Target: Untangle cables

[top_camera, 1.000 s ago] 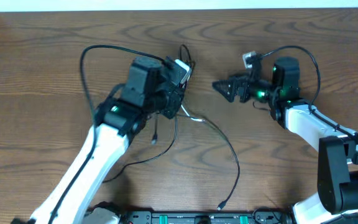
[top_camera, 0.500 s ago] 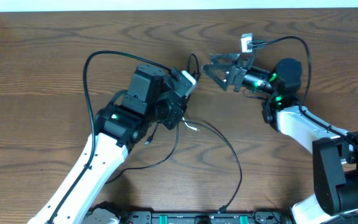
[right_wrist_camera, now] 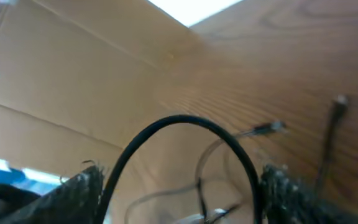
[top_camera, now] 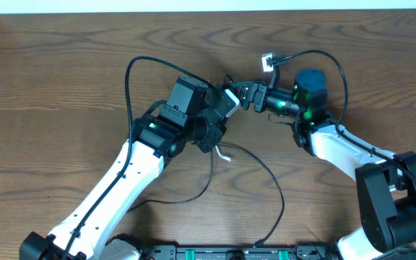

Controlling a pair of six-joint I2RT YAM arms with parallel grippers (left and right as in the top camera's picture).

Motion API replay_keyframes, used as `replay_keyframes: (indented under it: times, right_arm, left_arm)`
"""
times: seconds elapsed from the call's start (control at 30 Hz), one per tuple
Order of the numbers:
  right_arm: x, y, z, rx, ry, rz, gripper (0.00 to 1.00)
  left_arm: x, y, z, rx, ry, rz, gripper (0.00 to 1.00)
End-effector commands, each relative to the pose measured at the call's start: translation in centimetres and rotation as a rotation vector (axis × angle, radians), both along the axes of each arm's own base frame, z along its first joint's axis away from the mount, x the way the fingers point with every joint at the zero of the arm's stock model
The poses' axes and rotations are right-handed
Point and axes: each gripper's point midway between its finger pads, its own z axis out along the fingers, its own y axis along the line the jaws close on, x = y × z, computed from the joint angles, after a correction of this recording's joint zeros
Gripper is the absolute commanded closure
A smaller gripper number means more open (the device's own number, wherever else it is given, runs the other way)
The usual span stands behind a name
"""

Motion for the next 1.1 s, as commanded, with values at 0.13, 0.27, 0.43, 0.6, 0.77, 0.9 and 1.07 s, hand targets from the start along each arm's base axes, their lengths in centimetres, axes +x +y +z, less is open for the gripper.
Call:
replay_keyframes:
  times: [0.13, 0.27, 0.43, 0.6, 0.77, 0.9, 1.07]
  right_arm:
    - [-1.1, -1.3, -5.9, -0.204, 0.114, -0.029, 0.57]
    - [-1.6, -2.5, -8.2, -0.303, 0.163, -0.058, 0.61]
    - [-2.5, -3.3, -10.0, -0.379, 0.195, -0.05, 0.56]
    - [-3.4, -3.8, -11.2, -0.428, 0.238, -0.04, 0.57]
    - [-3.7, -3.8, -11.3, -0.429, 0.251, -0.035, 0.6]
    - [-4.1, -3.8, -11.4, -0.424, 0.267, -0.02, 0.6]
    - [-5.1, -4.1, -12.2, -0.445, 0.325, -0.011, 0.6]
  left_arm:
    - [0.3, 0.3, 0.1, 0.022, -0.031, -0.001, 0.92]
    - [0.7, 0.7, 0.6, 0.032, -0.058, 0.022, 0.92]
    - [0.8, 0.6, 3.1, -0.014, -0.134, 0.027, 0.92]
    - [0.9, 0.5, 7.4, -0.096, -0.263, 0.036, 0.92]
    - [0.4, 0.8, 10.6, -0.157, -0.35, 0.046, 0.92]
    - [-0.2, 1.2, 12.7, -0.203, -0.396, 0.061, 0.92]
    - [-1.1, 1.7, 14.7, -0.234, -0.446, 0.062, 0.92]
